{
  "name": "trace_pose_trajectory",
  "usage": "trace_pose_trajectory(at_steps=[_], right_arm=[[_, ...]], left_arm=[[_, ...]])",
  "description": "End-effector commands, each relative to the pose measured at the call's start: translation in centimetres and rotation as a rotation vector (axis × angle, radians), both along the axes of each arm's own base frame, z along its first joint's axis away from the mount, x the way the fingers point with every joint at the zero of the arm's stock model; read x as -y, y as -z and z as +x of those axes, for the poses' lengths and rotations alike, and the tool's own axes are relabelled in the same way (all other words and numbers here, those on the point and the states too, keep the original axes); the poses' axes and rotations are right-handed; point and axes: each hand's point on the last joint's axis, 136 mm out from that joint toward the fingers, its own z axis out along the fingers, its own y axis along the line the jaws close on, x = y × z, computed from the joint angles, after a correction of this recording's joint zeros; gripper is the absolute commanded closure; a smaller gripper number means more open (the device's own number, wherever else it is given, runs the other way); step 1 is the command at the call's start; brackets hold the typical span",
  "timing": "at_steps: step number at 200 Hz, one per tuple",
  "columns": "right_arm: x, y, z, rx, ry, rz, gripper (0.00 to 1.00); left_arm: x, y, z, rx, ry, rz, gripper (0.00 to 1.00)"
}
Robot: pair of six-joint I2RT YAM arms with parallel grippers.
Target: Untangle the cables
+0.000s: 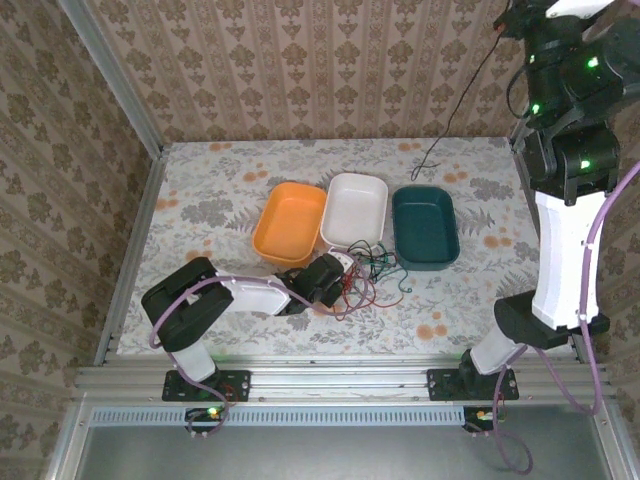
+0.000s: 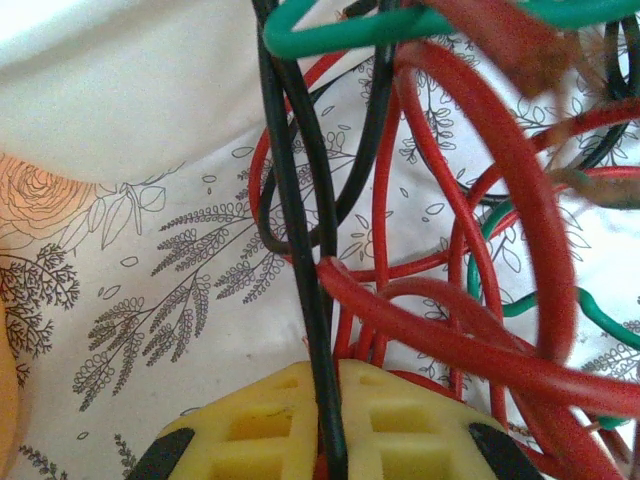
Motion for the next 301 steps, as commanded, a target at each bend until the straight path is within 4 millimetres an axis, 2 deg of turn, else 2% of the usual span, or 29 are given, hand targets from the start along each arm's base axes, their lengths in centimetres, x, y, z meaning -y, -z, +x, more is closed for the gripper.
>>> trace_pose_trajectory(at_steps=[1, 28, 33, 87, 112, 150, 184, 214, 235, 255, 301], right_arm=[[-0.5, 4.8, 1.8, -0.159, -0.024, -0.001, 1.0], [-0.3, 9.5, 2.0, -0.247, -0.021, 0.01, 1.0], [0.0, 9.4, 0.8, -0.238, -0.016, 0.017, 1.0], [1.8, 13.7, -1.9, -0.318, 0.051, 0.033, 1.0], [2.1, 16.2, -2.5, -0.378, 0.064, 0.029, 1.0], [1.6, 22.0, -2.1, -0.52, 0.052, 0.027, 1.0], [0.2, 27.3, -2.1, -0.629, 0.014, 0.023, 1.0], [-1.0, 32.3, -1.3, -0.722, -0.01, 0.045, 1.0], [-2.0, 34.9, -0.1, -0.752, -0.025, 0.044, 1.0], [-2.5, 36.3, 1.7, -0.757, -0.023, 0.047, 1.0], [-4.0, 37.6, 6.8, -0.713, -0.016, 0.029, 1.0]], left_arm=[[-4.7, 6.0, -3.0, -0.148, 0.006, 0.23, 1.0], [-4.8, 6.0, -3.1, -0.151, 0.01, 0.231, 1.0], [-4.8, 6.0, -3.1, -0.15, 0.011, 0.233, 1.0], [-4.8, 5.9, -3.1, -0.15, 0.024, 0.238, 1.0], [-4.5, 5.8, -3.1, -0.148, 0.036, 0.237, 1.0], [-4.4, 5.4, -2.9, -0.137, 0.047, 0.246, 1.0], [-4.2, 5.4, -2.9, -0.141, 0.047, 0.244, 1.0], [-4.1, 5.3, -2.8, -0.139, 0.044, 0.245, 1.0], [-4.2, 5.3, -2.8, -0.14, 0.041, 0.244, 1.0], [-4.2, 5.2, -2.7, -0.139, 0.039, 0.247, 1.0], [-4.4, 5.1, -2.6, -0.138, 0.029, 0.25, 1.0]])
